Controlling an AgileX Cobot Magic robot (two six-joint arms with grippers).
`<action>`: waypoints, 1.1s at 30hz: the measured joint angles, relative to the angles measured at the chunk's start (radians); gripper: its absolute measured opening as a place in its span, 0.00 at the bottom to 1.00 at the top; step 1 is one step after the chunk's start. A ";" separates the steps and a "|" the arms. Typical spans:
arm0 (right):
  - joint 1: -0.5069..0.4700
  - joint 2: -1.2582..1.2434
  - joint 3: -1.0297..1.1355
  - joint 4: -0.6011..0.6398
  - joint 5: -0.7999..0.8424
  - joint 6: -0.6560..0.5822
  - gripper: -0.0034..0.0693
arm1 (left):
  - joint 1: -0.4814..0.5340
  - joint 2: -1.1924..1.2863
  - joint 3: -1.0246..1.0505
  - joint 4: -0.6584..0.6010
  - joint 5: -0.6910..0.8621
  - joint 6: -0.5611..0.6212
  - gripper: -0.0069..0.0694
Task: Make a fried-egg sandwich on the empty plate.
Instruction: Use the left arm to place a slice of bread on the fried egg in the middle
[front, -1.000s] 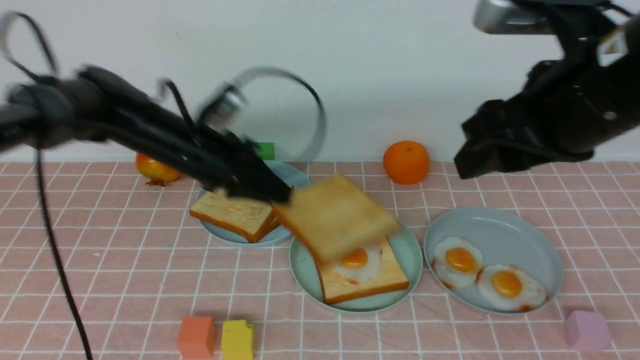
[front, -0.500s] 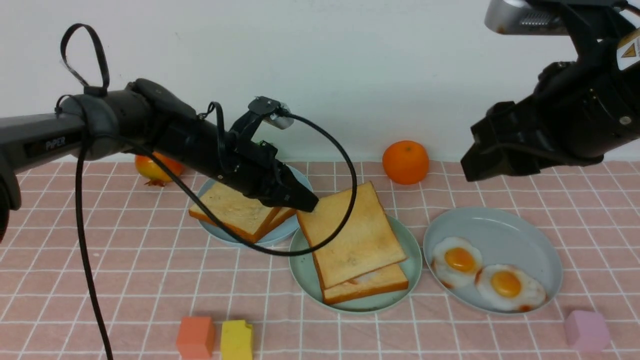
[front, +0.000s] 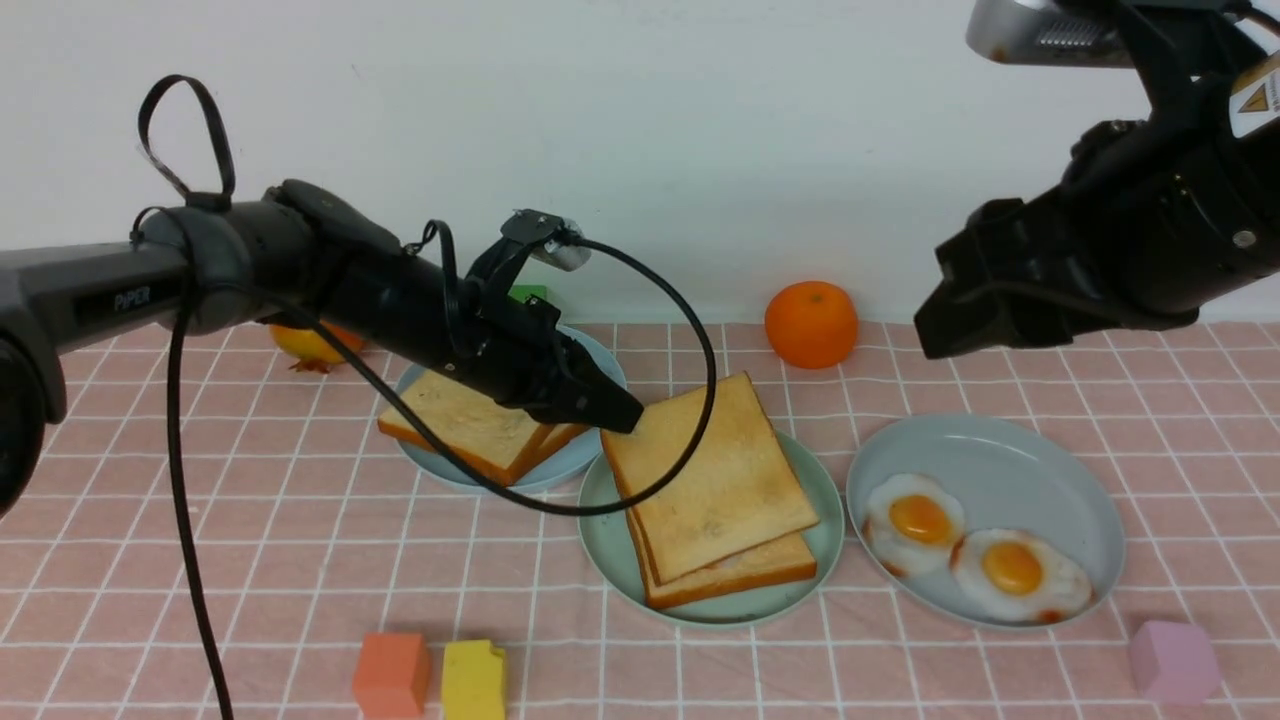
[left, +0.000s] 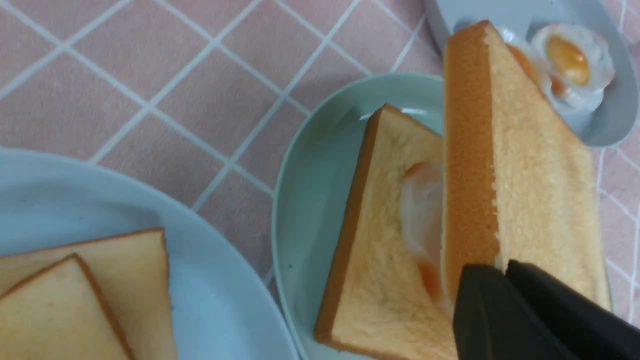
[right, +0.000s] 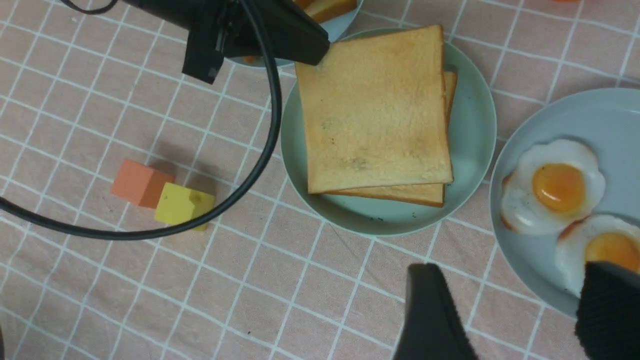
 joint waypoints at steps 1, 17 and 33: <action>0.000 0.000 0.000 0.000 0.000 0.000 0.62 | 0.000 0.000 0.000 0.000 0.000 0.000 0.14; 0.000 0.000 0.000 0.000 0.000 0.026 0.62 | 0.000 0.000 0.000 0.004 -0.001 -0.041 0.16; 0.000 0.000 0.000 0.000 0.000 0.029 0.62 | 0.000 0.000 0.000 0.003 -0.003 -0.046 0.50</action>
